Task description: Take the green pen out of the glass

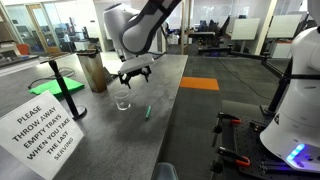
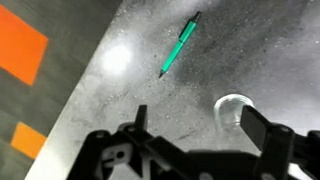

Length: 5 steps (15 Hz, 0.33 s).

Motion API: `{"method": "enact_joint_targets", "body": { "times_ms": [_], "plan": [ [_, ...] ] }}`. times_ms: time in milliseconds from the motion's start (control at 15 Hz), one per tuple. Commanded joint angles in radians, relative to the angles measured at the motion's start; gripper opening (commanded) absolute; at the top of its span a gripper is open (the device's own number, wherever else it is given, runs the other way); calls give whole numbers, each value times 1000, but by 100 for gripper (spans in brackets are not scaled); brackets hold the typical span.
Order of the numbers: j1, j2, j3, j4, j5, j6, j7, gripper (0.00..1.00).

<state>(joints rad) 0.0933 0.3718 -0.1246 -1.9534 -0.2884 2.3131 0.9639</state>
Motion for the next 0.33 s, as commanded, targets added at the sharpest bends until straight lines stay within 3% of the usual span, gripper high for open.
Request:
{"method": "enact_joint_targets", "body": {
  "times_ms": [0, 267],
  "plan": [
    [-44, -102, 42, -44, 93, -53, -263, 100],
    [-43, -146, 59, -38, 133, -167, -496, 100]
  ]
}}
